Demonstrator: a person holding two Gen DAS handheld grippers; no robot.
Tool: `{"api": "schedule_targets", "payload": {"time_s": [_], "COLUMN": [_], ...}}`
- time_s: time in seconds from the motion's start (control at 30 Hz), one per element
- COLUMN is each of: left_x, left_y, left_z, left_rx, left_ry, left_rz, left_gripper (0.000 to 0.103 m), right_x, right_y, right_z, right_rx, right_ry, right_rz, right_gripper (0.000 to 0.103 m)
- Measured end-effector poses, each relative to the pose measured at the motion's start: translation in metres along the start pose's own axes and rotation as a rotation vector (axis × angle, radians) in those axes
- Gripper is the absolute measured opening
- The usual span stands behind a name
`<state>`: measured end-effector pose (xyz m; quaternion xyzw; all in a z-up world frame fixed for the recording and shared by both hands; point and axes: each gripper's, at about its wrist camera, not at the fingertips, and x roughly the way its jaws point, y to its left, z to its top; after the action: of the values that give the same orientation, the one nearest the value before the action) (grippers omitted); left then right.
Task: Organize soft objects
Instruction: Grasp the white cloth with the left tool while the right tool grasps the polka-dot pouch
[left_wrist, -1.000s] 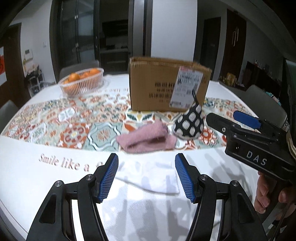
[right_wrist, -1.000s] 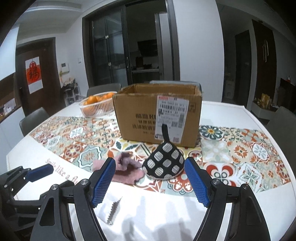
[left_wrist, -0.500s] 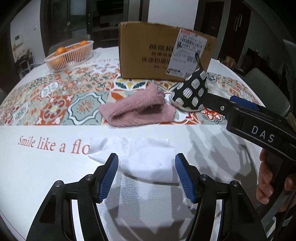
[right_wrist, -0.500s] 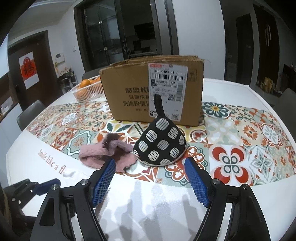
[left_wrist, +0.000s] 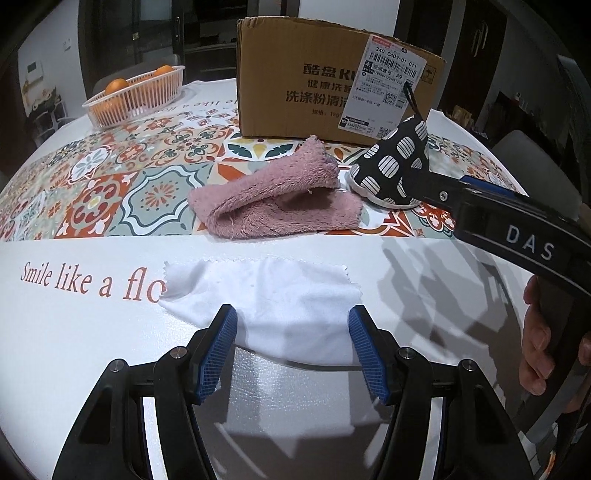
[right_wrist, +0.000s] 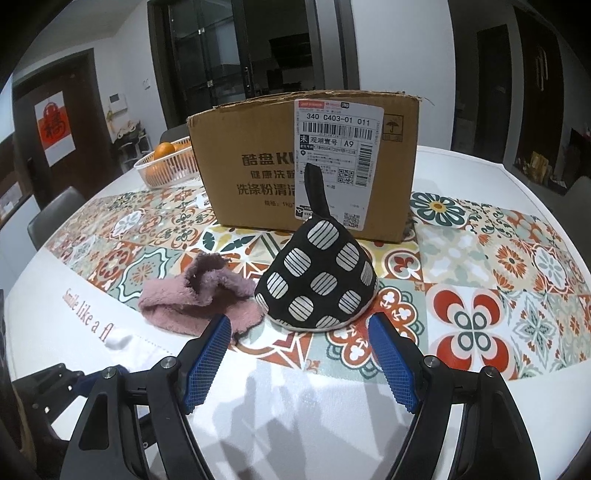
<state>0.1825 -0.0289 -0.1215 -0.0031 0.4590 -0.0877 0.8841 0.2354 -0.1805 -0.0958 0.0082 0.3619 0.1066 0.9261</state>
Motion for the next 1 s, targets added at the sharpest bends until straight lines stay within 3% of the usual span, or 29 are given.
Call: {"api": "schedule_targets", "payload": {"time_s": [0.07,0.13,0.33,1.0], "left_x": [0.0,0.0,0.001,-0.034], "left_y": [0.0,0.001,0.003,-0.009], "left_z": [0.0,0.0,0.004,0.046], "left_rx": [0.003,0.002,0.007,0.049], "left_ry": [-0.01,-0.021,-0.035,-0.243], "left_rz": [0.009,0.02,-0.009,0.03], "left_gripper": [0.056,0.042,0.014,0.01], "right_x": [0.001,0.003,0.009,0.022], "right_y": [0.001,0.001,0.003,-0.006], "right_z": [0.001,0.003,0.007,0.035], "right_rx": [-0.008,-0.01,-0.021,-0.037], "right_ry": [-0.004,-0.005,-0.007,-0.07], "right_rz": [0.001,0.001,0.001,-0.041], "right_gripper": [0.078,0.078,0.078,0.078]}}
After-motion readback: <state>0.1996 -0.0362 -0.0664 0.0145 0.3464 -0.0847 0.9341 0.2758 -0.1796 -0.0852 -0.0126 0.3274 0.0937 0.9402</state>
